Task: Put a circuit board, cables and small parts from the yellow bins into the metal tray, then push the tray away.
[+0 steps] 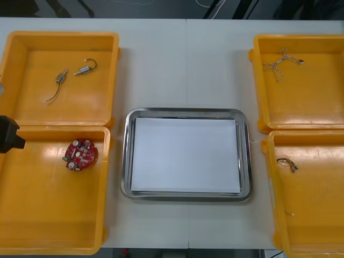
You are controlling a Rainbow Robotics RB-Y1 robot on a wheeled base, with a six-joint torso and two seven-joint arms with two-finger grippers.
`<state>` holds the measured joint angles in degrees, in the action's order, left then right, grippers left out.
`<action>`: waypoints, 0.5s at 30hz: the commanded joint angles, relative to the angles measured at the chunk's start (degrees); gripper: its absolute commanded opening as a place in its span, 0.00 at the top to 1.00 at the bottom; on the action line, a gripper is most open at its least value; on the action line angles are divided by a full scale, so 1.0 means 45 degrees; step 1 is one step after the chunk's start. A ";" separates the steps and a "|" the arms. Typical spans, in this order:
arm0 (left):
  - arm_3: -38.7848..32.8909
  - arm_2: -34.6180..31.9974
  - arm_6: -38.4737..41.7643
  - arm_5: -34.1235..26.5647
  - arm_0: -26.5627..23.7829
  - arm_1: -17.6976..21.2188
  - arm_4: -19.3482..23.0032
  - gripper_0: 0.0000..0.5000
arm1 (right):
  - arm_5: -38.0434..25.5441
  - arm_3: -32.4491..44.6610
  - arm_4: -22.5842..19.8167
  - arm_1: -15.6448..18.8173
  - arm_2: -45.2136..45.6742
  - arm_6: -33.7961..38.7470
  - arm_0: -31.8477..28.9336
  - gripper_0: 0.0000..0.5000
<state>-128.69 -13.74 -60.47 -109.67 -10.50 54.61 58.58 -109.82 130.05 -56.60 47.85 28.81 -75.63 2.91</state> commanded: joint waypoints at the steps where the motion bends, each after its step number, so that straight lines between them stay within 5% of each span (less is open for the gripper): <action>1: -0.0290 -0.0404 -0.0839 -0.0074 0.0145 0.0110 -0.0108 0.00 | 0.0244 0.0241 0.0117 0.0363 -0.0348 -0.0674 -0.0216 0.00; 8: -0.0290 -0.0404 -0.0839 -0.0074 0.0145 0.0110 -0.0108 0.00 | 0.1592 0.0241 0.0019 0.0363 -0.0993 -0.0674 -0.0822 0.00; 15: 0.0003 0.0045 -0.0839 -0.0074 0.0301 -0.0105 -0.0049 0.00 | 0.3096 0.0241 0.0956 0.0343 -0.2418 -0.0459 -0.1564 0.00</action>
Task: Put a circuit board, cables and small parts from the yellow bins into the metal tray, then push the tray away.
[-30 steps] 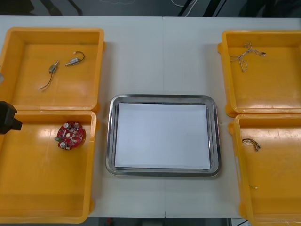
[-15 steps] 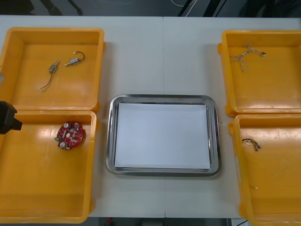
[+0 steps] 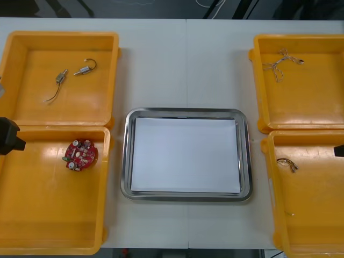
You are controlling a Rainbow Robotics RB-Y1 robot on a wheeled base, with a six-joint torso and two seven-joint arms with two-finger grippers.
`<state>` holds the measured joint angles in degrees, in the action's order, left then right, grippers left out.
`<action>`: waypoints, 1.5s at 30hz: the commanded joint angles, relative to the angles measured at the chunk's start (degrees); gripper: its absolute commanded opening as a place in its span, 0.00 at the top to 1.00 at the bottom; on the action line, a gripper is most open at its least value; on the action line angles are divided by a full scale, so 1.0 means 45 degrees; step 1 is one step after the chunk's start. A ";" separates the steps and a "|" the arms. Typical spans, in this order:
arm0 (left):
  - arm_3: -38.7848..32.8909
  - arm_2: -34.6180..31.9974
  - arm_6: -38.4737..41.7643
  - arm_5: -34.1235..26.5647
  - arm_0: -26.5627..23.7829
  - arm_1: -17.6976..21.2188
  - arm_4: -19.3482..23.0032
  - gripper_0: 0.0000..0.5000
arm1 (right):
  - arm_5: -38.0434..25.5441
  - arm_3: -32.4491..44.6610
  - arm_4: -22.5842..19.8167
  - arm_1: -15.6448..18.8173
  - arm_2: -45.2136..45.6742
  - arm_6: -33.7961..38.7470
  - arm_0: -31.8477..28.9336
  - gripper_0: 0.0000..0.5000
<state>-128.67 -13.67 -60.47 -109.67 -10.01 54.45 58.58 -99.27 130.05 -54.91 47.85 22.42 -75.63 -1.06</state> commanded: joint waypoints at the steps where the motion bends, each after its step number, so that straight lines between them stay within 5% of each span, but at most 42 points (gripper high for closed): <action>1: -0.0001 0.0031 -0.0839 -0.0074 0.0193 -0.0089 -0.0030 0.00 | 0.0889 0.0241 0.0678 0.0362 -0.1095 -0.0439 -0.0742 0.00; 29: 0.0917 0.2824 -0.1191 0.3023 0.0291 -0.0089 -0.0752 0.00 | 0.5147 -0.2200 0.2046 0.0323 -0.4395 -0.0244 -0.0957 0.00; 45: 0.0936 0.4250 -0.1308 0.5659 0.1502 -0.0089 -0.1885 0.00 | 0.5576 -0.2903 0.2592 -0.0360 -0.5216 -0.0381 -0.0664 0.00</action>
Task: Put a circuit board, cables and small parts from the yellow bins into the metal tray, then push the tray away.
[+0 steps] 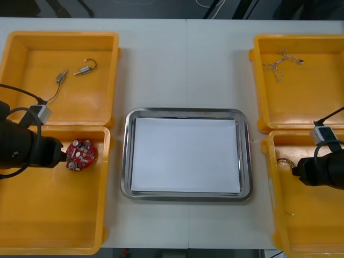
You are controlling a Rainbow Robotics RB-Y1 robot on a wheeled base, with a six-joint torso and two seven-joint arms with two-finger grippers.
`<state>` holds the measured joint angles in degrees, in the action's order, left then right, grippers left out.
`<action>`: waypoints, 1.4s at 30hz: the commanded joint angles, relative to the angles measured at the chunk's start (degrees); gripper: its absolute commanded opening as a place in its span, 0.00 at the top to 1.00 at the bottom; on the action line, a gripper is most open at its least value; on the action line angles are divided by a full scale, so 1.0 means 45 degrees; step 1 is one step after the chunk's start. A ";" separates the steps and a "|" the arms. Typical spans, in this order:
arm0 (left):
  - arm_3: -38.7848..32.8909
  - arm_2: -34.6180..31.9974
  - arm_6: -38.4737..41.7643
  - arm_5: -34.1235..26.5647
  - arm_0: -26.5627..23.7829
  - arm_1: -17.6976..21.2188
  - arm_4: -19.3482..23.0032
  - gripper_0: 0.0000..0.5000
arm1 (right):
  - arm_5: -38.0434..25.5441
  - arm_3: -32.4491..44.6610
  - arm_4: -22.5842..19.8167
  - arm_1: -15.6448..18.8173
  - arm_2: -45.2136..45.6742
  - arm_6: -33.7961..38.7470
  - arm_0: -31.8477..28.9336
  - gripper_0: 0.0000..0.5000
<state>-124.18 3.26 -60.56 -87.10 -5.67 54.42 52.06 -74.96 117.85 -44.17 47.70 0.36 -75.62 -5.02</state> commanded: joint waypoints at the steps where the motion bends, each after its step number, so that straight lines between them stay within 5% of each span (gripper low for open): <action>1: -0.0079 0.0603 -0.1307 0.0820 0.0595 -0.0081 -0.0552 0.00 | 0.0251 -0.0272 0.0284 -0.0385 -0.0374 -0.0383 0.0276 0.00; 15: 0.0038 0.1775 -0.1073 0.1523 0.0653 -0.0198 -0.1568 0.00 | 0.0309 -0.0663 0.0929 -0.0892 -0.0549 -0.0461 0.0823 0.00; 24: 0.1073 0.2478 -0.1209 0.3183 0.0614 -0.0198 -0.1568 0.00 | 0.0602 -0.1170 0.0909 -0.1185 -0.0569 -0.0617 0.0686 0.00; 42: 0.1288 0.2576 -0.1170 0.3339 0.0653 -0.0237 -0.1236 0.00 | 0.1169 -0.1170 0.1378 -0.1459 -0.0569 -0.0754 0.0237 0.00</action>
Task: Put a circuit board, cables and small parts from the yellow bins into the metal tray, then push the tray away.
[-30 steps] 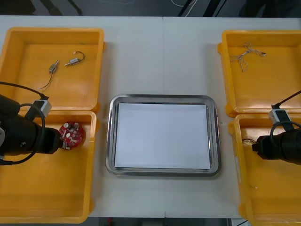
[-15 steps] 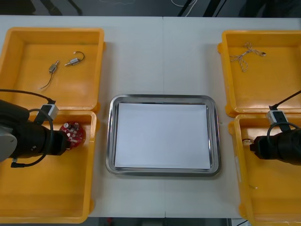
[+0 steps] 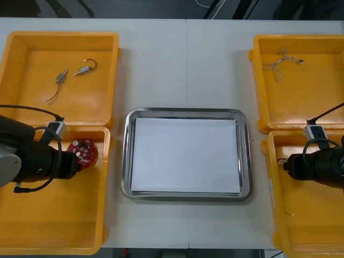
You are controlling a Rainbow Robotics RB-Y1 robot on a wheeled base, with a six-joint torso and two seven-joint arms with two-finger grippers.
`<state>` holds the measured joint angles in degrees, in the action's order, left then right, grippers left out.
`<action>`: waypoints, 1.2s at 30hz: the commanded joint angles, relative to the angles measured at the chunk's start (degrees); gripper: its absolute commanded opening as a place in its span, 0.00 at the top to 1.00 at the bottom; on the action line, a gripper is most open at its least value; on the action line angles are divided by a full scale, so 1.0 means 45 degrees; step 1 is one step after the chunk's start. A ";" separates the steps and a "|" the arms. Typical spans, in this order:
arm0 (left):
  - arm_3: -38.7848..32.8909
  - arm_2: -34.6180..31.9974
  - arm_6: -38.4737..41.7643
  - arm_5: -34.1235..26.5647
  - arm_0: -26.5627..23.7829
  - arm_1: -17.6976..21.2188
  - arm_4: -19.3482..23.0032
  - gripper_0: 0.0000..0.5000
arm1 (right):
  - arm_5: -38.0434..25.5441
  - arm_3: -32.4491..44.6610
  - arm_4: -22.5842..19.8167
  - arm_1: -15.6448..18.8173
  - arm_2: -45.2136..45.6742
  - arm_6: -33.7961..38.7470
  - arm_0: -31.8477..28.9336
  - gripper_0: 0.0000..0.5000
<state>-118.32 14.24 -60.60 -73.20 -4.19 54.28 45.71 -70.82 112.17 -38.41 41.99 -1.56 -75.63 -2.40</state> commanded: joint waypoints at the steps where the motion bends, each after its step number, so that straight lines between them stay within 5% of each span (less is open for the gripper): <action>1: -0.0016 0.0137 -0.1162 0.0250 0.0326 -0.0226 0.0193 0.00 | 0.0250 0.0093 0.0118 -0.0190 -0.0142 -0.0752 -0.0385 0.00; 3: 0.0004 0.0137 -0.1142 0.0289 0.0326 -0.0206 0.0193 0.00 | 0.0250 0.0093 0.0079 -0.0170 -0.0142 -0.0752 -0.0424 0.05; 5: 0.0101 0.0137 -0.1142 0.0387 0.0326 -0.0226 0.0232 0.00 | 0.0289 0.0093 0.0079 -0.0131 -0.0142 -0.0752 -0.0502 0.51; 6: 0.0121 0.0137 -0.1142 0.0406 0.0326 -0.0226 0.0232 0.00 | 0.0328 0.0093 0.0059 -0.0111 -0.0142 -0.0752 -0.0541 0.65; 7: 0.0140 0.0137 -0.1142 0.0484 0.0287 -0.0226 0.0252 0.00 | 0.0406 0.0093 0.0059 -0.0092 -0.0123 -0.0752 -0.0600 0.94; 8: 0.0160 0.0157 -0.1142 0.0523 0.0287 -0.0226 0.0252 0.00 | 0.0523 0.0093 0.0040 -0.0053 -0.0142 -0.0752 -0.0659 1.00; 18: 0.0277 0.0157 -0.1181 0.0563 0.0287 -0.0226 0.0349 0.00 | 0.0894 0.0679 -0.0078 0.0357 0.0034 -0.0752 -0.1049 1.00; 25: 0.0297 0.0176 -0.1142 0.0563 0.0287 -0.0226 0.0369 0.00 | -0.0746 0.1870 -0.0234 0.0377 0.1303 -0.0830 -0.1010 1.00; 27: 0.0297 0.0157 -0.1142 0.0563 0.0267 -0.0226 0.0369 0.27 | -0.1176 0.2280 -0.0292 0.0377 0.1674 -0.0850 -0.1010 1.00; 29: 0.0277 0.0196 -0.1142 0.0582 0.0287 -0.0226 0.0349 0.84 | -0.1742 0.2808 -0.0468 0.0338 0.2221 -0.0908 -0.1010 1.00; 30: 0.0297 0.0216 -0.1142 0.0602 0.0287 -0.0226 0.0349 0.93 | -0.1821 0.2866 -0.0527 0.0318 0.2358 -0.0908 -0.1010 1.00; 31: 0.0297 0.0255 -0.1142 0.0680 0.0287 -0.0226 0.0349 1.00 | -0.2035 0.2944 -0.0800 0.0318 0.2651 -0.0967 -0.1010 1.00; 36: 0.0277 0.0313 -0.1103 0.0816 0.0287 -0.0226 0.0349 1.00 | -0.2758 0.3003 -0.2206 0.0338 0.3784 -0.1240 -0.1030 1.00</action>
<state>-116.63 14.49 -60.61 -70.51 -4.19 54.19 46.91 -81.49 123.90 -45.86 42.56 11.12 -79.82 -5.74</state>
